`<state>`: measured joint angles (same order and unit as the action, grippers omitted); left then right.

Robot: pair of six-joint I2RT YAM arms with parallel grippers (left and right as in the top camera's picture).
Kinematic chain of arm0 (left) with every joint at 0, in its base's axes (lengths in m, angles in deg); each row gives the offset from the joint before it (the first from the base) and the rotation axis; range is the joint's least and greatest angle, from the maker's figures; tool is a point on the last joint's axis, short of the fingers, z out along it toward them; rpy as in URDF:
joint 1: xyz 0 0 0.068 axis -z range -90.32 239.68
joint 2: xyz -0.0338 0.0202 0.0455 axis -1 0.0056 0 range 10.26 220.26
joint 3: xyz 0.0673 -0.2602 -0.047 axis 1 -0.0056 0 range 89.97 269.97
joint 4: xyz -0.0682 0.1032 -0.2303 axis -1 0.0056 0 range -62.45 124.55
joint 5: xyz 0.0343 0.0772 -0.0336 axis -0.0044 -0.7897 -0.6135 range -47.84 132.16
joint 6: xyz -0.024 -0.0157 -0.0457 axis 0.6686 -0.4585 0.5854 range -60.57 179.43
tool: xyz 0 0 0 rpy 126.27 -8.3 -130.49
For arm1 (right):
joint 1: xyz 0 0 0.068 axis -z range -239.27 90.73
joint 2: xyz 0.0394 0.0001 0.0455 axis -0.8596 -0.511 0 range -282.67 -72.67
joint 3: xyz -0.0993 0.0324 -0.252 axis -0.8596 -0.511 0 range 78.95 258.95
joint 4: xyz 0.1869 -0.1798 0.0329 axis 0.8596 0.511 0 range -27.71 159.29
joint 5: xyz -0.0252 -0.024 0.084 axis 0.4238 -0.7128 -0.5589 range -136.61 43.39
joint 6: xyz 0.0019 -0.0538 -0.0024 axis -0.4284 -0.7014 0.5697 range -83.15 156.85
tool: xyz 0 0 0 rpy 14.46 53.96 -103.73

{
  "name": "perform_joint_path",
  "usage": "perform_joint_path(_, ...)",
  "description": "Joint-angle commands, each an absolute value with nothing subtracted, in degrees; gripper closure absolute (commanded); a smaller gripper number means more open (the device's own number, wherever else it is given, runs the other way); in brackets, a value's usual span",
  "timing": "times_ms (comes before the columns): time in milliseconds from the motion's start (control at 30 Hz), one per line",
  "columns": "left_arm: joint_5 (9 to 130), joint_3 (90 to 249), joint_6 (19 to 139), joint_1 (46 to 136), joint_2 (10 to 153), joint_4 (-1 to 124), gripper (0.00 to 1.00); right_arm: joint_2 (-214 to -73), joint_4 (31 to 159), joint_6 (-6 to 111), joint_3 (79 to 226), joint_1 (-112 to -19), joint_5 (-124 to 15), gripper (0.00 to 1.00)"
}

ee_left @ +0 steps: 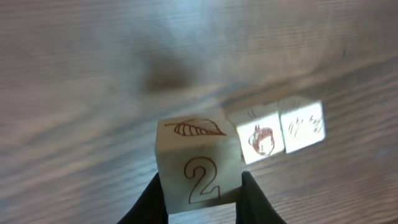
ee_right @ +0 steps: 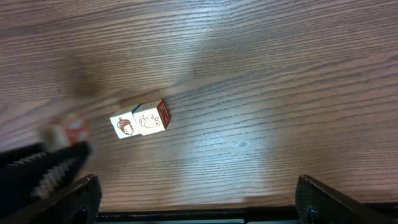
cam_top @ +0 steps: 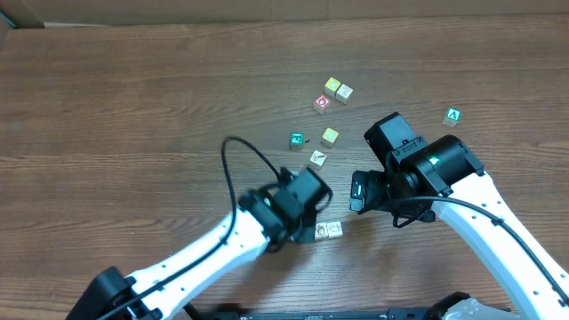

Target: Flip 5 blocks

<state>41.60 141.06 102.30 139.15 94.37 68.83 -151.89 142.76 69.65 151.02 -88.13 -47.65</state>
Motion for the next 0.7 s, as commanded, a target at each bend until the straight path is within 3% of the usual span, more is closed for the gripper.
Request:
perform_joint_path(0,40.6,137.7,109.0,141.5,93.3,65.9,0.92,-150.7,142.6,69.4,152.4,-87.9,-46.9,0.0)
perform_joint_path(333,40.7,132.2,118.7,141.9,93.3,64.7,0.96,-150.7,143.7,69.4,152.4,-87.9,-46.9,0.0)
perform_joint_path(667,42.4,131.4,118.1,142.4,93.3,60.7,0.93,-150.7,143.7,69.4,152.4,-87.9,-47.4,0.0)
